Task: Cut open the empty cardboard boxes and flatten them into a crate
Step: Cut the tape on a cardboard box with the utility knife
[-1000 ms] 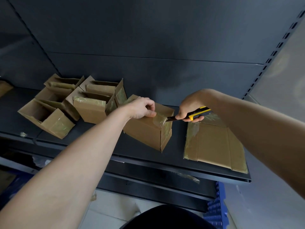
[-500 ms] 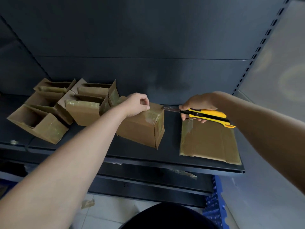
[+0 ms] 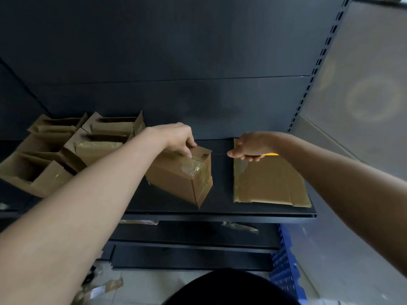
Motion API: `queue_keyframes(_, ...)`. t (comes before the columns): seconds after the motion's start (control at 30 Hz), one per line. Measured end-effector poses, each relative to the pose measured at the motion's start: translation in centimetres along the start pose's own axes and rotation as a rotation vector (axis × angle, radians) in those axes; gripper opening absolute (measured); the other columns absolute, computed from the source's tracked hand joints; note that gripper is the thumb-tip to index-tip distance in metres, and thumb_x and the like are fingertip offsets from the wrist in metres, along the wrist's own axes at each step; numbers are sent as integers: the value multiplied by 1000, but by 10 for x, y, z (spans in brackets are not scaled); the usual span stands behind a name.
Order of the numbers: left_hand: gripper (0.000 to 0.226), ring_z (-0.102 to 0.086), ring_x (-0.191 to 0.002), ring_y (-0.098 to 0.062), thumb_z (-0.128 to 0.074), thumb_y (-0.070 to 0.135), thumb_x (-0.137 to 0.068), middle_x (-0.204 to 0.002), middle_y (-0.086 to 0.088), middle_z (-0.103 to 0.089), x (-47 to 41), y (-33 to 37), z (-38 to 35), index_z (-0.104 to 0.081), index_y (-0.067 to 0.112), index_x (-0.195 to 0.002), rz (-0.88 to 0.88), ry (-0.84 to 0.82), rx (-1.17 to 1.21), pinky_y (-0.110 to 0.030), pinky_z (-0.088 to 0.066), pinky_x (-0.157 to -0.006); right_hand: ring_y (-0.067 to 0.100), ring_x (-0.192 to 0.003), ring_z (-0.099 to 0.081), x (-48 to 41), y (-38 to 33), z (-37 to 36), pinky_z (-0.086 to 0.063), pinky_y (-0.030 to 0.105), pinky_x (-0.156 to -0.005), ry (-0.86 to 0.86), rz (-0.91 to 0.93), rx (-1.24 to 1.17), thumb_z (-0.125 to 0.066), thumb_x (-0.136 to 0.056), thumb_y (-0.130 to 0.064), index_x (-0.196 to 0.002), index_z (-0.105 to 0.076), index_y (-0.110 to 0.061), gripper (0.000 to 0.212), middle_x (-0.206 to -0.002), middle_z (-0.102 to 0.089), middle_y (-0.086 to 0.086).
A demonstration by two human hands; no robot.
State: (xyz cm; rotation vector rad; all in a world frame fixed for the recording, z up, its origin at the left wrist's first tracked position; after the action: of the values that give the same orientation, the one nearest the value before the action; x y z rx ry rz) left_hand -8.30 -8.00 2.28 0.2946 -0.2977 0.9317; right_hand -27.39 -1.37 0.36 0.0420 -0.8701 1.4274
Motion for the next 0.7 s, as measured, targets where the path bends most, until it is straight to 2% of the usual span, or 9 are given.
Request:
queue_keyframes(0.1, 43, -57, -111, -18, -65, 34, -87, -129, 4, -58, 2, 4, -2, -59, 23, -127, -56, 38, -57, -38, -51, -92, 19, -54, -43, 10, -6, -7, -39, 28, -59, -57, 28, -57, -59, -90, -41, -75, -54, -8, 36, -63, -51, 5)
queue_keyframes(0.23, 38, -57, -110, -21, -58, 33, -91, -124, 1, -60, 10, 4, -5, -60, 21, -127, -87, 82, -81, -40, -49, -93, 18, -50, -48, 15, -13, -18, -44, 31, -67, -10, 13, 107, -56, -90, -43, -73, -55, -8, 39, -60, -55, 5)
queue_keyframes(0.3, 24, -59, -93, -22, -53, 30, -92, -104, -2, -65, 15, 6, -8, -67, 19, -107, -112, 95, -97, -45, -51, -84, 17, -49, -49, 16, -15, -22, -45, 29, -62, -14, -18, 80, -56, -91, -42, -72, -56, -8, 39, -59, -55, 4)
queue_keyframes(0.33, 23, -58, -89, -23, -50, 29, -93, -100, -5, -65, 16, 6, -9, -67, 15, -98, -114, 101, -114, -47, -52, -82, 17, -47, -49, 17, -16, -24, -45, 27, -58, -20, -32, 65, -55, -91, -41, -71, -56, -8, 39, -58, -53, 3)
queue_keyframes(0.37, 25, -58, -92, -25, -47, 29, -93, -104, -7, -65, 17, 5, -11, -66, 13, -97, -111, 111, -139, -47, -51, -82, 16, -46, -48, 18, -18, -26, -44, 26, -55, -25, -43, 63, -54, -92, -41, -69, -55, -8, 40, -56, -52, 2)
queue_keyframes(0.43, 28, -58, -98, -27, -43, 25, -94, -113, -9, -64, 17, 5, -12, -65, 10, -101, -116, 150, -179, -41, -51, -80, 15, -43, -47, 20, -23, -31, -43, 25, -53, -22, -72, 100, -47, -95, -43, -68, -53, -9, 44, -53, -51, 2)
queue_keyframes(0.5, 26, -58, -85, -25, -40, 18, -92, -100, -10, -66, 19, 9, -13, -65, 8, -95, -154, 196, -192, -28, -42, -61, 15, -43, -48, 24, -27, -35, -42, 24, -52, -12, -107, 145, -40, -98, -45, -70, -52, -9, 47, -55, -52, 3)
queue_keyframes(0.57, 24, -53, -73, -23, -39, 14, -92, -83, -8, -63, 22, 13, -13, -62, 7, -88, -177, 241, -226, -25, -27, -49, 16, -46, -49, 26, -30, -40, -43, 23, -52, -38, -147, 119, -35, -100, -44, -78, -54, -8, 46, -60, -52, 4)
queue_keyframes(0.7, 26, -52, -74, -23, -39, 19, -95, -90, -8, -65, 25, 14, -14, -62, 7, -95, -187, 317, -310, -25, -23, -47, 14, -40, -46, 24, -41, -55, -37, 16, -39, -50, -165, 69, -28, -103, -40, -75, -46, -7, 47, -59, -50, 6)
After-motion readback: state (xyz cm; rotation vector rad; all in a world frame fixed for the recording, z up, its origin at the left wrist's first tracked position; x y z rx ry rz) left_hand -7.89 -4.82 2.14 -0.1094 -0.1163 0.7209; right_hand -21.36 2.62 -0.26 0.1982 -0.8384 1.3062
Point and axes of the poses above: each hand's wrist, its own x-axis away from the middle knuckle, its own z-axis out of the back of the hand, y = z × x, the point moved 5 cm from there along -x, towards the middle knuckle
